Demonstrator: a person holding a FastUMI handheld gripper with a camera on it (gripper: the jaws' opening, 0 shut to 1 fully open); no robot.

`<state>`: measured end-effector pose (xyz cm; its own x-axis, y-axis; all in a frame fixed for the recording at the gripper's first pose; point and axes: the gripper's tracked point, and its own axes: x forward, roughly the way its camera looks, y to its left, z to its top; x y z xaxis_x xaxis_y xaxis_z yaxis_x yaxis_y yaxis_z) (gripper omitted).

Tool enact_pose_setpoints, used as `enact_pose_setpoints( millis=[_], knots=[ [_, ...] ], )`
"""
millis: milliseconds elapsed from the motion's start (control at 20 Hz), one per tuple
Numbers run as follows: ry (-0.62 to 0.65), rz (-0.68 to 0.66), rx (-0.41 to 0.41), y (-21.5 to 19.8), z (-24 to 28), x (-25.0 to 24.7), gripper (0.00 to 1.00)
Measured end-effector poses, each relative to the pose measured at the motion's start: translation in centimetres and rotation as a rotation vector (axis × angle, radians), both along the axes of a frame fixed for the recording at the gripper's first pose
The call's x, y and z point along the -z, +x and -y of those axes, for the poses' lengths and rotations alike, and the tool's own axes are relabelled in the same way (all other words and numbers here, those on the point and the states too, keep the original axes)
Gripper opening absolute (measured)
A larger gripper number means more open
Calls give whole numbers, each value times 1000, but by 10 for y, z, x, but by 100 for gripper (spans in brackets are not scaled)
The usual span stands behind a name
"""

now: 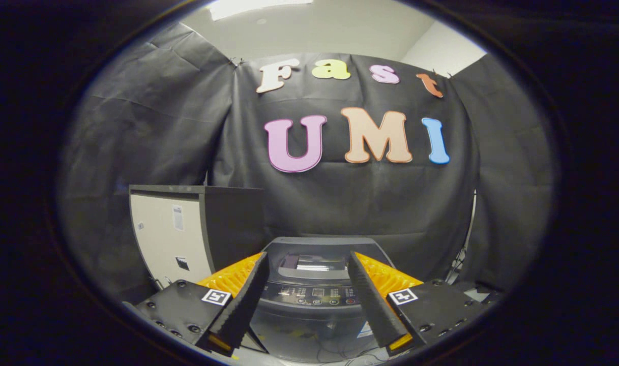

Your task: Put the clothes into the washing machine and then close the washing machine lid.

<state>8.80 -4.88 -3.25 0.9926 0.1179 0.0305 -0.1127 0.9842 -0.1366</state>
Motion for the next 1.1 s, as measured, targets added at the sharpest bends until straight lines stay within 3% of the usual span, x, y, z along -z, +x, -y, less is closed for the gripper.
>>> enact_pose_setpoints(
  millis=[1100],
  knots=[
    [72, -3, 28, -7, 28, -4, 97]
  ],
)
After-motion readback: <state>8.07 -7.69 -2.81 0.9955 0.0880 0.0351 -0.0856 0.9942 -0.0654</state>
